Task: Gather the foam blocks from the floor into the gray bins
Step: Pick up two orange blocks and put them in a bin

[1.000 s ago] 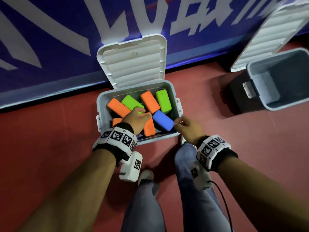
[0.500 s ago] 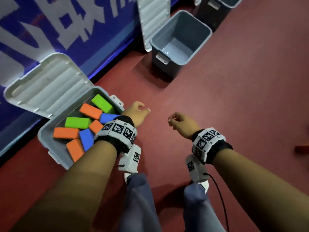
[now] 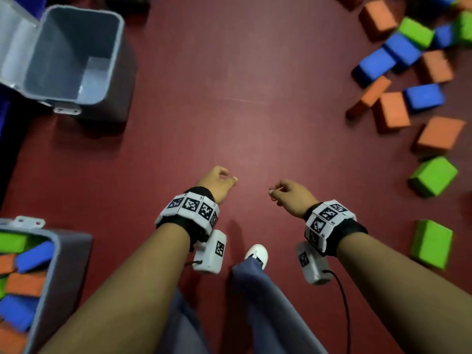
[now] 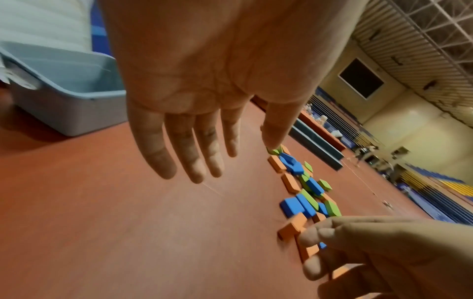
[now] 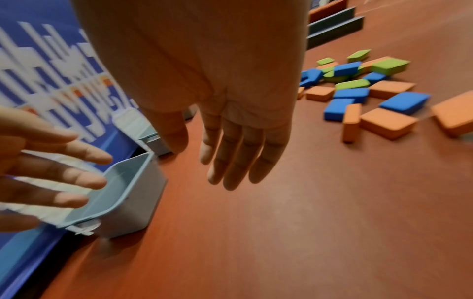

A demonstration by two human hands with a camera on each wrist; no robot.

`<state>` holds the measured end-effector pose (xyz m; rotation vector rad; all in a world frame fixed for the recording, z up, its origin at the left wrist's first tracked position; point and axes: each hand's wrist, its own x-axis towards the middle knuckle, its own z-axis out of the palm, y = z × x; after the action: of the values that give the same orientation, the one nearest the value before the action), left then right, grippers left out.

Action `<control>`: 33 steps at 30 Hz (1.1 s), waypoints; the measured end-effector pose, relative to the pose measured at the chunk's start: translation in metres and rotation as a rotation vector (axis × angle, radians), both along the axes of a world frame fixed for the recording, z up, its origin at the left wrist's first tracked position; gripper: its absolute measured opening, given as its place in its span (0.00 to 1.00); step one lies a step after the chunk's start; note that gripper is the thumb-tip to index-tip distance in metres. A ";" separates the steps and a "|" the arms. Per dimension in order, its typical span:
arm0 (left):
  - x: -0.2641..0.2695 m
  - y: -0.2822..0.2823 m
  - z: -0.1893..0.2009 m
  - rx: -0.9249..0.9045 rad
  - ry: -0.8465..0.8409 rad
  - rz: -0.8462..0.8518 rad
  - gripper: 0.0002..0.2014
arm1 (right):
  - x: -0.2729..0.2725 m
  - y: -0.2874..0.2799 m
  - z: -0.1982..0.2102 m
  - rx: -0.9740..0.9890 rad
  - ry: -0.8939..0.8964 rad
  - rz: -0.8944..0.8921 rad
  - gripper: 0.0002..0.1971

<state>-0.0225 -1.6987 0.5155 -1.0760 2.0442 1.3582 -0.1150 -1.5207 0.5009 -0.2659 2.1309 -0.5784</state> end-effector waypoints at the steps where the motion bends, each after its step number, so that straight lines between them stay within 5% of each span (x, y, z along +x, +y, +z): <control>1: -0.022 0.019 0.001 0.005 0.001 -0.033 0.16 | -0.019 0.027 0.002 0.012 0.009 -0.050 0.04; 11: -0.239 0.119 0.033 -0.007 0.113 -0.269 0.14 | -0.157 0.182 0.023 -0.009 0.077 -0.523 0.03; 24: -0.508 0.156 -0.025 0.049 -0.003 -0.406 0.15 | -0.406 0.195 -0.021 -0.036 0.011 -0.711 0.02; 33: -0.637 0.189 -0.065 0.172 -0.069 -0.305 0.05 | -0.529 0.210 -0.048 0.021 -0.043 -0.733 0.09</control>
<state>-0.6598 -1.5099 0.4501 -0.6943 1.9085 1.2927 -0.6443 -1.3109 0.4533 0.5627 2.1598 -0.9575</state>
